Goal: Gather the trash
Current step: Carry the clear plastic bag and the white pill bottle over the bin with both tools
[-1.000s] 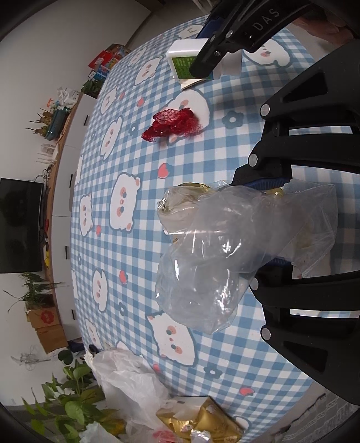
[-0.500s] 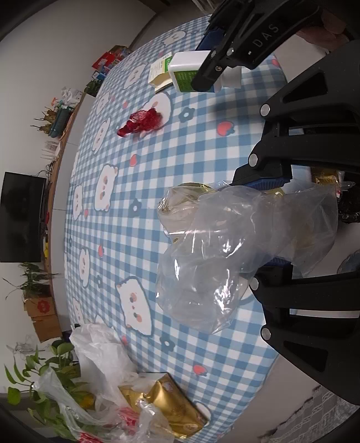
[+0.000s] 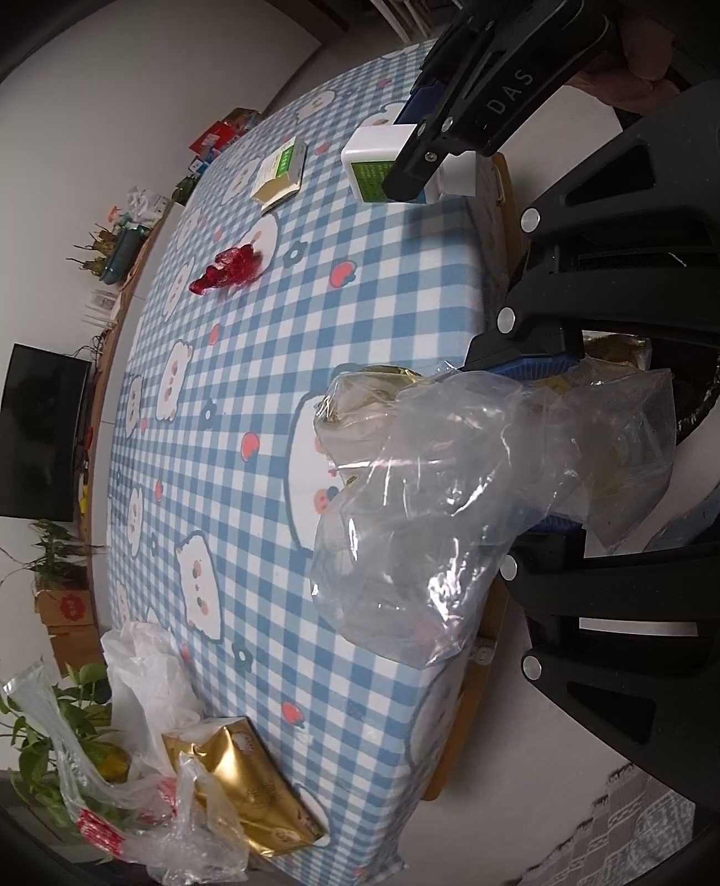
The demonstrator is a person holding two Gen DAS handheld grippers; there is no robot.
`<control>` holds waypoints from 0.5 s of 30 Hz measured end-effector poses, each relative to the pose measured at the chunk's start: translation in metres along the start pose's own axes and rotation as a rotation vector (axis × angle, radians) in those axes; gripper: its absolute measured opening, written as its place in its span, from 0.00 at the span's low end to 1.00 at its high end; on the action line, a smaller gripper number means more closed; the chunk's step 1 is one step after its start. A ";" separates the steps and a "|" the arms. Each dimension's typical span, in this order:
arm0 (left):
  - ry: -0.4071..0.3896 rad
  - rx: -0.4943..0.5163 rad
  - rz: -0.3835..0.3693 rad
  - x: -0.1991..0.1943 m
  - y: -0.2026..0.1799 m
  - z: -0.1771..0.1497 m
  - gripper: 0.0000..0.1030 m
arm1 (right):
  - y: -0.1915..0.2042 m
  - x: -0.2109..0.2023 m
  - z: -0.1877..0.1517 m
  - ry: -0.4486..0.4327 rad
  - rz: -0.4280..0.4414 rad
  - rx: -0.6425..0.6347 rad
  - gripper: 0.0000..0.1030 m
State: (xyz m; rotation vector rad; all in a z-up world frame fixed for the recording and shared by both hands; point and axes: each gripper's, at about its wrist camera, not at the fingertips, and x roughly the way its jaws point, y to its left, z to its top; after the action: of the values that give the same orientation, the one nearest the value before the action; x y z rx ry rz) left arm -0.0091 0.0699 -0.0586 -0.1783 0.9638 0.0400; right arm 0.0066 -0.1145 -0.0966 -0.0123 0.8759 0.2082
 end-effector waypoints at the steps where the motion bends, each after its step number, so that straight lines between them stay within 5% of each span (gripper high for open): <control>1: -0.001 -0.002 -0.002 -0.003 0.000 -0.005 0.35 | 0.001 -0.003 -0.004 -0.002 0.002 -0.002 0.43; 15: 0.050 -0.001 -0.002 -0.009 -0.005 -0.077 0.35 | 0.004 -0.021 -0.065 0.011 0.006 -0.042 0.43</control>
State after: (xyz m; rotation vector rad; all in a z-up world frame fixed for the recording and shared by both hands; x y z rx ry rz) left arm -0.0763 0.0520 -0.0933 -0.1820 1.0138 0.0348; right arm -0.0568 -0.1206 -0.1218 -0.0499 0.8827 0.2327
